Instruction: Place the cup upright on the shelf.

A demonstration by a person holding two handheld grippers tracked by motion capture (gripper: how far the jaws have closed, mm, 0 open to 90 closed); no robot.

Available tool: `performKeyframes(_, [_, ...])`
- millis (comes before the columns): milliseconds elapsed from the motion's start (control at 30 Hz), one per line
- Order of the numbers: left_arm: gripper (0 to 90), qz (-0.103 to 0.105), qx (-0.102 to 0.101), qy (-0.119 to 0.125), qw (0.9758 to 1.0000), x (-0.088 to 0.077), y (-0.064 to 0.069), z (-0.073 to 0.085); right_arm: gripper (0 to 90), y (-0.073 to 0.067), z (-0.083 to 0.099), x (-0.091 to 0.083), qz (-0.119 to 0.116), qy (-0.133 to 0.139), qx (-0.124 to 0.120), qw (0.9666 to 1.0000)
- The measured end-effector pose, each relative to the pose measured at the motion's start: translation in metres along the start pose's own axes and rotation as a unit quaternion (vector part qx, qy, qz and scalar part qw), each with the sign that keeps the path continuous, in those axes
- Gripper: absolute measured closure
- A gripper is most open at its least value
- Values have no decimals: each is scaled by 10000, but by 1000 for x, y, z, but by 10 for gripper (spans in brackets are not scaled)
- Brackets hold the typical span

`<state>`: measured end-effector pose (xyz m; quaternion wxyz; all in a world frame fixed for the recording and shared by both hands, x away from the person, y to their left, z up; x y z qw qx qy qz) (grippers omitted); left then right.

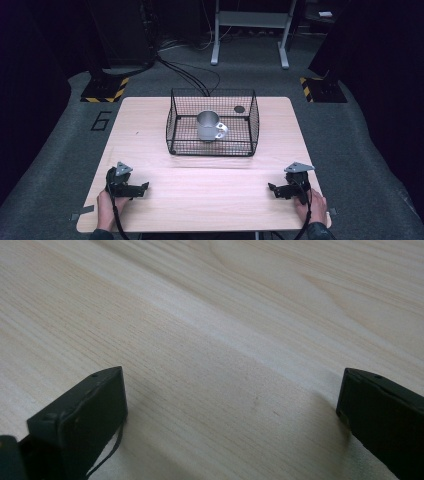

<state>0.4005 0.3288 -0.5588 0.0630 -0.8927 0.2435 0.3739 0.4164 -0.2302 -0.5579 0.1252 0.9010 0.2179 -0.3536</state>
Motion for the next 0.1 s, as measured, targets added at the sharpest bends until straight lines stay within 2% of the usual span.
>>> performKeyframes(33, [0, -43, -17, 91, 9999, 0, 0, 1, 0, 0, 0, 0, -2, -1, 2, 10000])
performKeyframes(67, [0, -12, -19, 14, 10000, -1, -1, 2, 0, 0, 0, 0, -2, -1, 2, 10000])
performKeyframes(100, [0, -52, -34, 108, 9999, 0, -1, 2, 0, 0, 0, 0, 0, -2, 0, 10000])
Point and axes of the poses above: each handheld gripper's, and its own axes: x roughly forward along the jaws, z roughly out of its underside, y roughly to its right, the point moved 4 cm from there along x, roughly forward along the jaws, and after that the axes turned 6 degrees about z, right-handed, at the moved point
